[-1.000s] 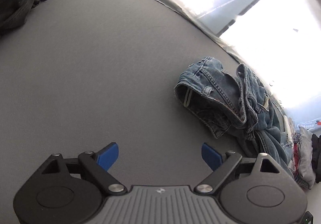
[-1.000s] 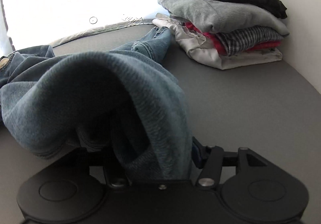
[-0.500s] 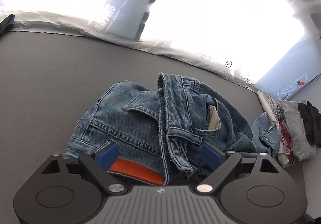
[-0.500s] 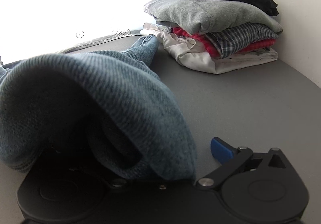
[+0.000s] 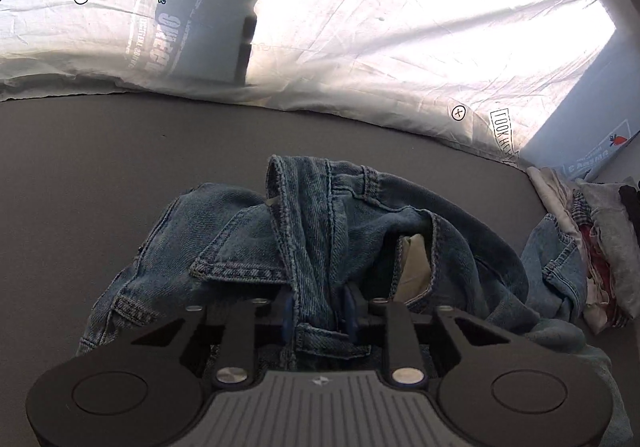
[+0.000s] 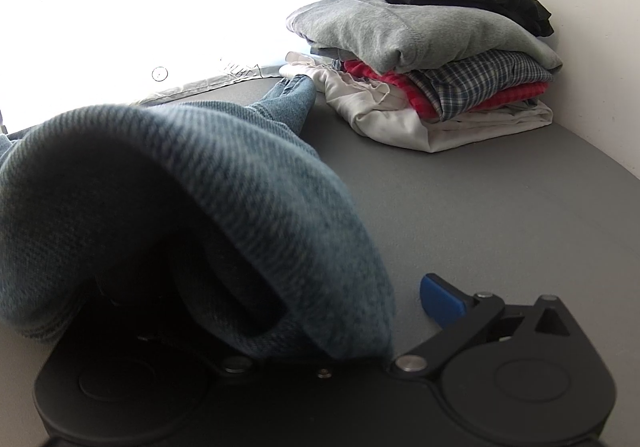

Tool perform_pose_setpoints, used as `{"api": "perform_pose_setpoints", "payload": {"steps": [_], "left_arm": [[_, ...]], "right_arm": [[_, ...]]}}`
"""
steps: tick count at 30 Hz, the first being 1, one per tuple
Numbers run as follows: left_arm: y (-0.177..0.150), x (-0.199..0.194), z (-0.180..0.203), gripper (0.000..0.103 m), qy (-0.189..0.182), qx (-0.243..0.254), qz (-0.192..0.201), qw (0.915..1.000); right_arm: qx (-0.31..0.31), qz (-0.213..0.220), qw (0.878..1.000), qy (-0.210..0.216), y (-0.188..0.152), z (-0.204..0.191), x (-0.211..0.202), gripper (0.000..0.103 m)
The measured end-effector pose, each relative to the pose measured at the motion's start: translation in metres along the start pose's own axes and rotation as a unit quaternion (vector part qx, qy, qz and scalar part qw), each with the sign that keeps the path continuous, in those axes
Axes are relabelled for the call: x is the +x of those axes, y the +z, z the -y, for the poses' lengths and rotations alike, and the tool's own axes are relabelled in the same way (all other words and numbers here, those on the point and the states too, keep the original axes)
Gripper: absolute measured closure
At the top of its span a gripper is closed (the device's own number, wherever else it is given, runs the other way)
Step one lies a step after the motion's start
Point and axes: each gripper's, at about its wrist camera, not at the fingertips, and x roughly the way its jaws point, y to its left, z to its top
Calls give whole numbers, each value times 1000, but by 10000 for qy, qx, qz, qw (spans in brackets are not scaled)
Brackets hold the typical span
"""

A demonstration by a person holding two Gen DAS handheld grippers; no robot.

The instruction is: Fold clothes

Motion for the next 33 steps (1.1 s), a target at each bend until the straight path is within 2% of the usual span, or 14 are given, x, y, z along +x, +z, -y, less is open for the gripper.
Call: {"api": "perform_pose_setpoints", "payload": {"steps": [3,5,10,12,16,18,20,24,27,29,32,33], "left_arm": [[-9,-24,-7,81,203,-182,182,9995],[-18,-47,-11,84,499,-139,414,9978],[-33,-113,-43,86,1293,-207,1108,9852],[-40,-140,-69,86,1692,-409,1338,9756],[-59,-180,-121,86,2577,-708,1592,9504],[-72,-194,-153,86,3105,-889,1526,9340],[-91,-200,-187,86,3437,-1223,1333,9215],[-137,-192,-242,85,3459,-2073,760,9119],[-159,-186,-246,83,3626,-2064,699,9061],[-158,-187,-243,81,3669,-2017,696,9055],[-157,-193,-248,80,3509,-2299,739,9047],[-158,-195,-250,80,3431,-2423,762,9043]], "right_arm": [[0,-3,10000,-7,0,0,0,0],[-14,-29,10000,-39,1,-2,0,0],[-289,-328,9984,-364,9,-16,-8,2],[-619,-236,9970,-393,8,-25,-20,8],[-796,-12,9965,-250,8,-31,-48,8],[-772,-12,9970,-59,8,-31,-61,8],[-795,-66,9967,166,8,-33,-74,8],[-864,-225,9951,434,1,-40,-91,8],[-575,-379,9969,370,-1,-34,-91,8],[-67,-532,9979,362,0,-21,-87,8],[698,-651,9946,410,0,-4,-83,8],[707,-613,9948,413,0,-4,-82,8]]}}
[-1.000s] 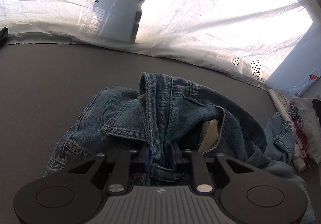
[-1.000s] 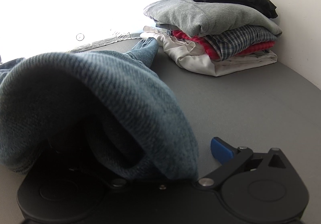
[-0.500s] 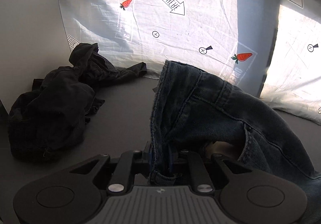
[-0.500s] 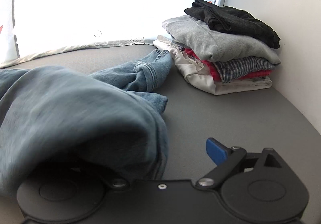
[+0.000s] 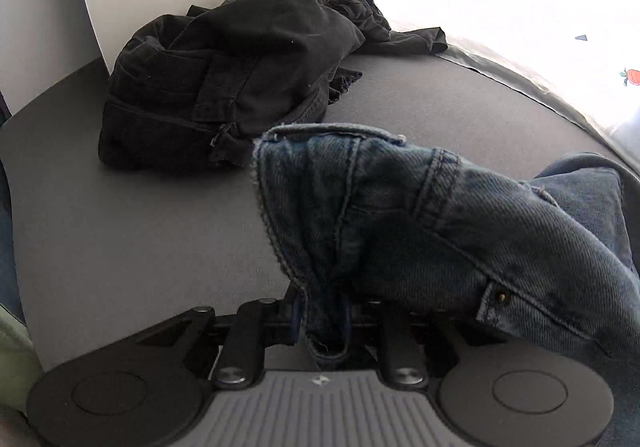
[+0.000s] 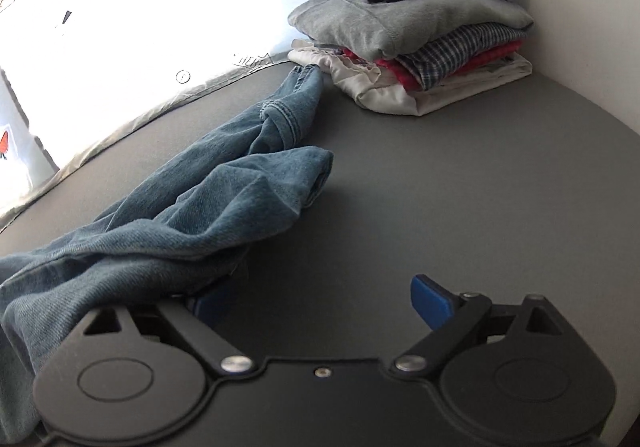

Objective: Fold clothes
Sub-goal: 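Hold the waistband with the left tool while the right tool pulls the leg toward the folded stack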

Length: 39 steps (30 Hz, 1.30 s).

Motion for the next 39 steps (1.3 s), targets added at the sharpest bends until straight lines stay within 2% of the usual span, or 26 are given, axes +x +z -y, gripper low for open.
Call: {"api": "perform_pose_setpoints", "payload": {"steps": [4,8,11,12,13,14,15,16,19,22,24,26,27,29,30,32,33,36,38,39], "left_arm": [[-1,-2,-6,79,-146,-135,-67,9998],[-2,-1,-5,79,-123,-150,-44,9998],[-2,0,-5,79,-111,-176,-31,9998],[-2,0,-5,79,-113,-182,-24,9998],[-3,0,-5,79,-117,-190,-14,9997],[-3,1,-6,79,-122,-202,-6,9997],[-4,1,-6,78,-129,-218,-3,9997],[-4,0,-7,78,-138,-236,-5,9996],[-5,0,-10,78,-160,-281,-11,9995],[-7,0,-9,76,-130,-232,7,9996],[-8,0,-8,75,-89,-192,24,9998],[-9,-1,-7,75,-64,-178,31,9998],[-9,-1,-7,75,-69,-190,26,9998],[-9,0,-9,75,-105,-245,-1,9996],[-8,0,-10,74,-123,-272,-15,9996],[-8,1,-13,70,-150,-360,-53,9992],[-7,1,-15,68,-161,-412,-75,9990],[-6,2,-17,67,-198,-471,-123,9986],[-6,2,-15,67,-181,-440,-119,9988],[-6,2,-15,67,-169,-424,-114,9989]], "right_arm": [[-155,140,9997,85,6,-5,3,13],[-501,225,9983,185,20,-18,11,18],[-778,180,9965,249,32,-29,21,30],[-850,162,9958,282,36,-32,24,40],[-930,139,9951,316,39,-35,27,59],[-1009,116,9942,350,43,-38,30,71],[-1089,143,9933,366,46,-40,32,97],[-1172,318,9921,330,51,-42,30,103],[-1414,1028,9845,163,69,-46,15,103],[-1203,1850,9754,38,104,-34,-15,103],[-951,1986,9754,131,123,-22,-27,103],[-519,1801,9816,365,133,-4,-26,101],[-266,1574,9859,502,127,3,-18,97],[242,1113,9905,775,116,18,-1,82],[495,880,9907,910,111,25,7,71],[928,436,9892,1048,93,35,22,67],[1147,244,9870,1096,84,39,30,66],[1943,-354,9712,1330,59,47,55,49],[2231,-688,9621,1409,49,47,69,45],[2326,-835,9587,1409,46,46,75,36]]}}
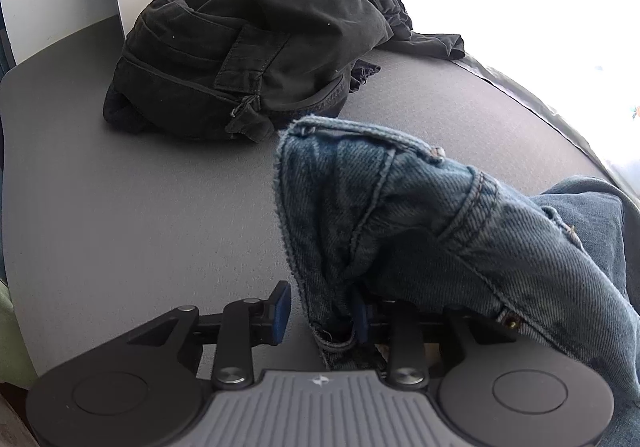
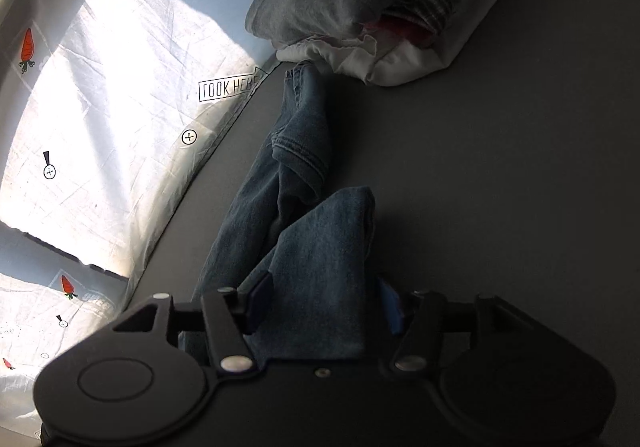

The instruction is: Fold clothes

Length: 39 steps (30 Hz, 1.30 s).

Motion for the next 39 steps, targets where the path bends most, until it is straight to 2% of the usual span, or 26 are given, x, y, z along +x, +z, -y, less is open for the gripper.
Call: {"api": "perform_pose_setpoints", "payload": {"steps": [2,3,4,5,9,11,13,18,20,22,24,25,28,30,32,36,38,39], "left_arm": [[-1,0,1,67,18,9,10,10000],[-1,0,1,67,25,3,12,10000],[-1,0,0,67,29,-11,7,10000],[-1,0,0,66,33,-26,3,10000],[-1,1,-3,59,58,-65,-5,10000],[-2,1,-5,57,45,-103,-10,9999],[-5,0,-6,54,51,-128,-17,9999],[-14,3,-12,52,17,-308,-94,9995],[-15,3,-16,52,-46,-418,-156,9990],[-15,4,-19,51,-125,-534,-231,9982],[-15,4,-23,52,-241,-673,-373,9967],[-16,5,-26,52,-308,-742,-458,9957],[-21,1,-29,52,-494,-701,-571,9947],[-23,-3,-30,52,-707,-665,-666,9930],[-27,-9,-35,52,-1175,-847,-773,9864],[-31,-25,-36,52,-1894,-1139,-710,9727],[-31,-33,-34,52,-2217,-1158,-617,9662],[-31,-37,-33,52,-2378,-1167,-570,9626]], "right_arm": [[217,-51,9997,59,-3,3,5,37],[308,-16,9994,176,-3,3,6,55],[387,108,9985,371,0,-1,3,82],[464,231,9970,567,3,-5,0,90],[196,1085,9847,1347,32,-47,-39,95],[-62,1647,9716,1699,45,-71,-73,95],[-363,2276,9524,1998,51,-86,-110,97],[-740,2763,9494,1299,37,-70,-135,98],[-565,2383,9672,669,28,-43,-118,99],[-476,1929,9801,-47,14,-8,-98,99],[-312,1432,9867,-704,-4,27,-79,99],[-157,1222,9884,-890,-12,43,-72,99],[220,1032,9887,-1065,-30,71,-62,95],[208,1091,9880,-1075,-31,72,-60,90],[101,1101,9874,-1134,-28,71,-57,89],[-292,1090,9850,-1308,-21,61,-48,86],[-453,1086,9841,-1334,-23,57,-47,78],[-533,1084,9835,-1346,-24,55,-47,71]]}}
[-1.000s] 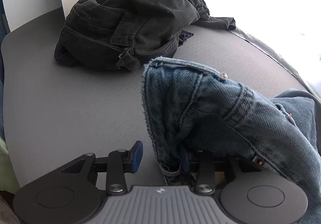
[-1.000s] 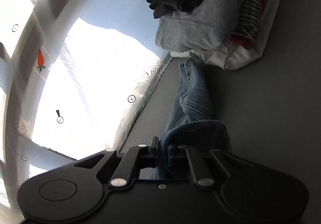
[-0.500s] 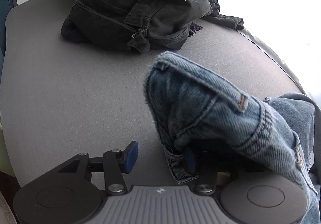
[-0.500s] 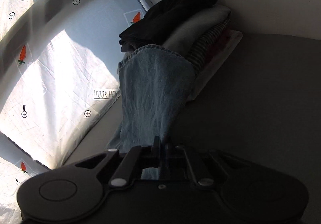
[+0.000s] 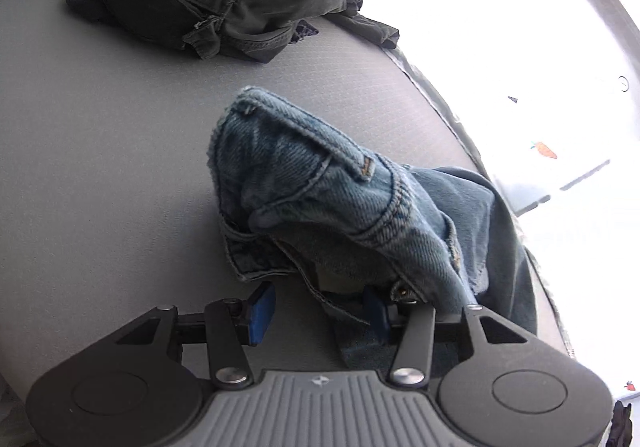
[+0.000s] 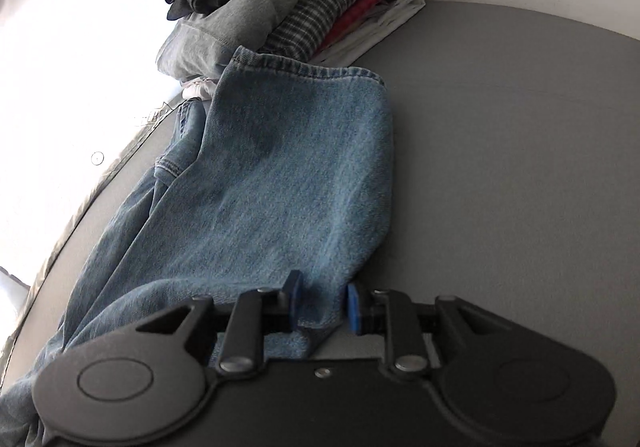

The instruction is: Fold clothes

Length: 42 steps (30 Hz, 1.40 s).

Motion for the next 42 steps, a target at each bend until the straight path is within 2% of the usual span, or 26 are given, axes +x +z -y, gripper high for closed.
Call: {"api": "perform_pose_setpoints", "payload": {"steps": [1,5,8,10,15,18,20,25,28,29,32,33,34,36,38,40,42], "left_arm": [[-1,-3,3,52,-169,7,27,9999],[8,-13,3,52,-819,-290,173,9961],[15,-21,-7,33,-1428,-796,319,9860],[20,-21,-12,28,-1573,-1112,330,9807],[27,-4,-15,27,-870,-1218,267,9884],[29,7,-23,27,-657,-1647,276,9838],[31,13,-28,28,-518,-1797,276,9820],[36,23,-24,30,-159,-1553,191,9876],[41,27,-21,40,-75,-1472,171,9889],[43,28,-20,48,-29,-1422,153,9897],[49,33,-14,76,43,-1279,173,9916],[53,35,-10,81,51,-1210,193,9924],[60,40,-3,83,82,-1089,236,9937],[75,47,14,89,164,-710,291,9969],[96,58,37,91,118,-383,330,9987],[117,66,63,92,-113,-193,449,9987],[134,64,88,94,-453,-91,659,9968]], "right_arm": [[-81,9,10000,-4,-1,-2,0,65],[-405,8,9991,-83,-5,-9,-5,57],[-470,28,9988,-97,-6,-12,-3,53],[-587,48,9982,-149,-8,-16,-3,50],[-576,76,9983,-107,-9,-18,-2,42],[-455,10,9989,-85,-3,-14,-3,42],[-254,37,9993,-265,3,-9,-4,41],[244,174,9987,-410,27,17,0,40],[798,148,9965,-209,40,37,7,39],[997,137,9949,-102,44,42,10,39],[1327,120,9911,32,53,49,19,55],[1434,73,9896,88,57,49,23,78],[1536,46,9880,165,61,49,26,97],[1604,135,9859,457,70,41,26,97],[840,404,9925,790,89,11,17,98],[33,758,9935,851,106,-21,2,98],[-142,1050,9878,1138,125,-45,-14,98]]}}
